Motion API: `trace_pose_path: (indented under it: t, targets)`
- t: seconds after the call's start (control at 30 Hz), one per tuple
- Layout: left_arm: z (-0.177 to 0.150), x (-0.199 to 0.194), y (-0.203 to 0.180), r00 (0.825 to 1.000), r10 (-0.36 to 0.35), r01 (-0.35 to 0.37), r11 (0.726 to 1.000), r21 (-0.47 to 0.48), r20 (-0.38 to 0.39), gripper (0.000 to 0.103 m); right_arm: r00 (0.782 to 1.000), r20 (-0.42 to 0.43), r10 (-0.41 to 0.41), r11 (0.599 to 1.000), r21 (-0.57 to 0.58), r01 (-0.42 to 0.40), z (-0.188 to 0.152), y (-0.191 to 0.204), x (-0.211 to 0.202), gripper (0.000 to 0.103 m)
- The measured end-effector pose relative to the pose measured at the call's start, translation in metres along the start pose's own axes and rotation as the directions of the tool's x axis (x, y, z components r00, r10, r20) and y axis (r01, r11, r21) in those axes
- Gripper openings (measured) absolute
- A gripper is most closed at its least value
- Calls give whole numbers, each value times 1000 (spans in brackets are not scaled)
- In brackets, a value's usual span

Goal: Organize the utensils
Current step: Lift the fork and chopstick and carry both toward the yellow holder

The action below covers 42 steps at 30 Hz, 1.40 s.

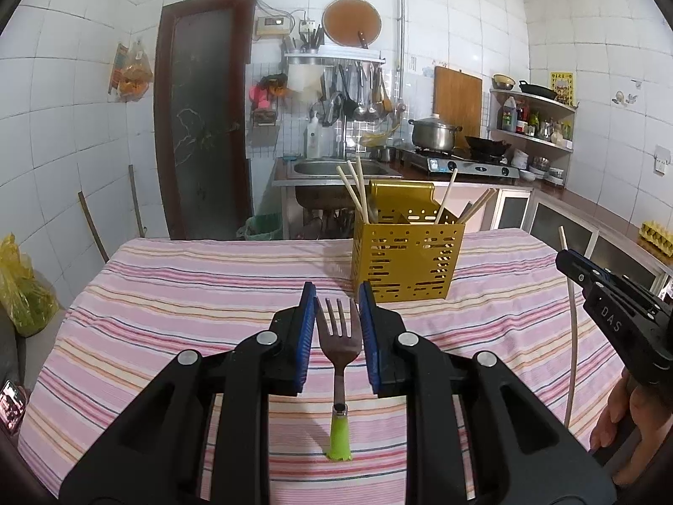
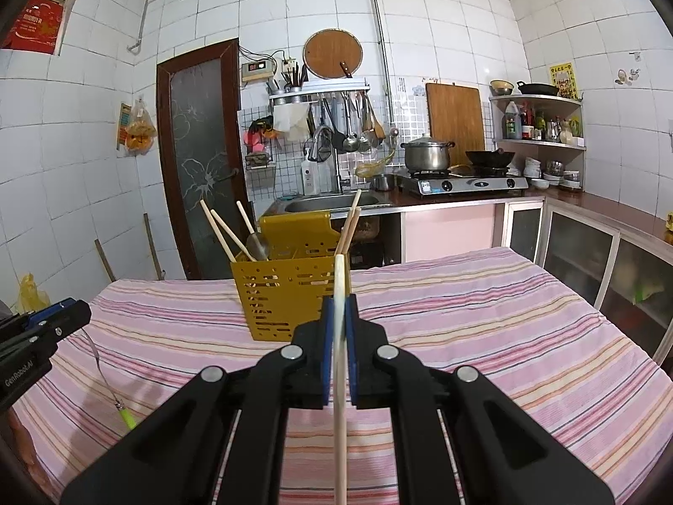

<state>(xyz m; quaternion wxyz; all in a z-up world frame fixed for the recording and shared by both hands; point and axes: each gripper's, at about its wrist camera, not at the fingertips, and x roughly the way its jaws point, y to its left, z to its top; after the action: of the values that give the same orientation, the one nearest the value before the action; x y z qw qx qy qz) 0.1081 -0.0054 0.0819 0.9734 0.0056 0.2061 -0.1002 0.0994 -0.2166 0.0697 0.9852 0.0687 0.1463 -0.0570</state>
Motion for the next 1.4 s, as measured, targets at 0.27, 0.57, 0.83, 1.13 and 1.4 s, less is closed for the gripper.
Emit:
trace_pose_path:
  t: [0.27, 0.57, 0.83, 1.13, 1.4]
  targets:
    - [6, -4, 3, 1000, -19, 19, 1000, -11, 21, 20, 1000, 11, -2, 1000, 9, 2, 3, -2, -3, 6]
    - [15, -3, 2, 998, -43, 44, 999, -11, 38, 20, 1000, 30, 2, 1000, 0, -2, 11, 2, -4, 6]
    - [25, 1, -1, 998, -55, 55, 998, 0, 44, 20, 1000, 28, 13, 1000, 8, -13, 18, -2, 3, 6]
    - [37, 12, -8, 996, -72, 71, 997, 11, 51, 20, 1000, 22, 23, 1000, 15, -23, 23, -7, 16, 6]
    - [58, 22, -14, 994, -89, 87, 996, 20, 59, 20, 999, 26, 31, 999, 21, -31, 30, -7, 30, 6]
